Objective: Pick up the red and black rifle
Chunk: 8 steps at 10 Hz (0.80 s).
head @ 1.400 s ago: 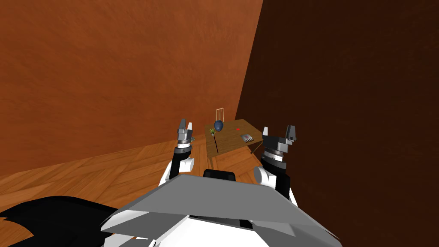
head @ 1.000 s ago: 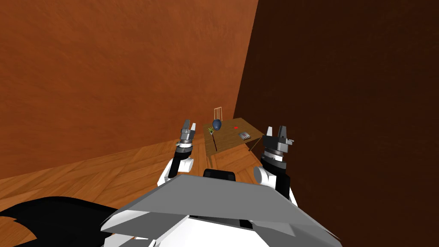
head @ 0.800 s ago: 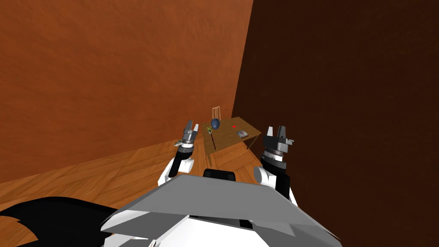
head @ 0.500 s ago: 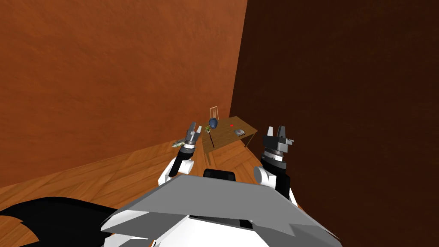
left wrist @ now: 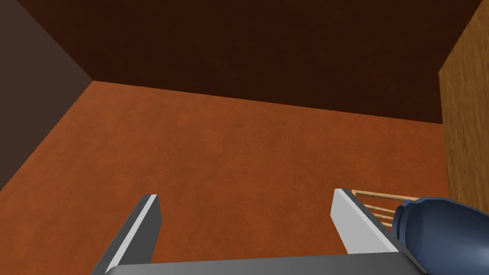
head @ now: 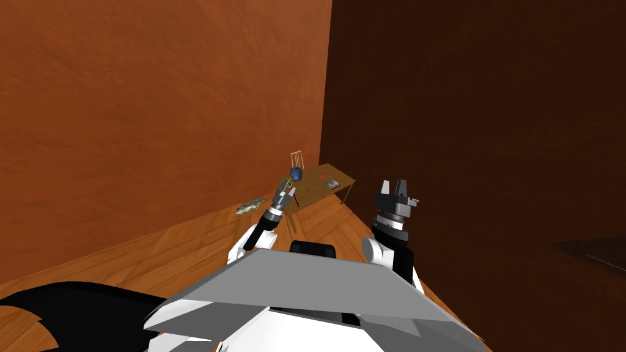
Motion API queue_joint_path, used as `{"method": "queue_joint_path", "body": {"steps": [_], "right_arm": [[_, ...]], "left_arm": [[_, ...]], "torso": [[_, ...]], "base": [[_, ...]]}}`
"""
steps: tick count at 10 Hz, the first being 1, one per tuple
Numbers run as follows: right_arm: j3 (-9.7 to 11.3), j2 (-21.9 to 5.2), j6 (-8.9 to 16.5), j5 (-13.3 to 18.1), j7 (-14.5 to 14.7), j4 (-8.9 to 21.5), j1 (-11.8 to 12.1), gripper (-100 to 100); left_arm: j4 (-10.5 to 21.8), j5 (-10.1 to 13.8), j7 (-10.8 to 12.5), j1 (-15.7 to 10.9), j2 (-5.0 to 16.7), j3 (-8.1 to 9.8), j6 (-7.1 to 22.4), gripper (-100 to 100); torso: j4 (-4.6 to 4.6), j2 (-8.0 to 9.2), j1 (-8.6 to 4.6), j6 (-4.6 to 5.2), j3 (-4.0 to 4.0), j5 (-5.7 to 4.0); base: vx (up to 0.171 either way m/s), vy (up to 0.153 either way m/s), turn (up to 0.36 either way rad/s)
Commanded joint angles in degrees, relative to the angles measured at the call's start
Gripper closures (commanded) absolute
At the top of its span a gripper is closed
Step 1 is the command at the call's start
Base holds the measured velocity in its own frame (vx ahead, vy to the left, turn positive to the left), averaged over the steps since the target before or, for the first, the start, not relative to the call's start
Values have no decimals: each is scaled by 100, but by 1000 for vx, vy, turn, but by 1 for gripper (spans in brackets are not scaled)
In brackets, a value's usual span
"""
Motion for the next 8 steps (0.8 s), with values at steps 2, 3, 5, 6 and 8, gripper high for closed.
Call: {"method": "queue_joint_path", "body": {"steps": [2, 3, 5, 6, 8], "right_arm": [[-1, 0, 0, 0, 0, 0, 2, 0], [-1, 0, 0, 0, 0, 0, 1, 0], [-1, 0, 0, 0, 0, 0, 2, 0], [-1, 0, 0, 0, 0, 0, 1, 0], [-2, -1, 0, 0, 0, 0, 2, 0]], "left_arm": [[175, 188, 373, -15, 392, -229, 215, -100], [324, 298, 526, -26, 559, -388, 333, -100], [483, 407, 766, -31, 814, -548, 455, -100], [650, 516, 938, -30, 995, -706, 580, -100], [826, 624, 1144, -22, 1238, -863, 708, -100]], "torso": [[-1, -8, 8, -6, -4, 1], [-2, -12, 8, -3, -6, 2], [-2, -16, 9, -5, -8, 1], [-4, -22, 6, -2, -12, 1], [-4, -21, 11, -9, -12, 1]], "base": [[-62, -52, -140], [-72, -66, -298], [-38, -61, -211], [-33, -81, -397], [-33, -55, -136]]}}
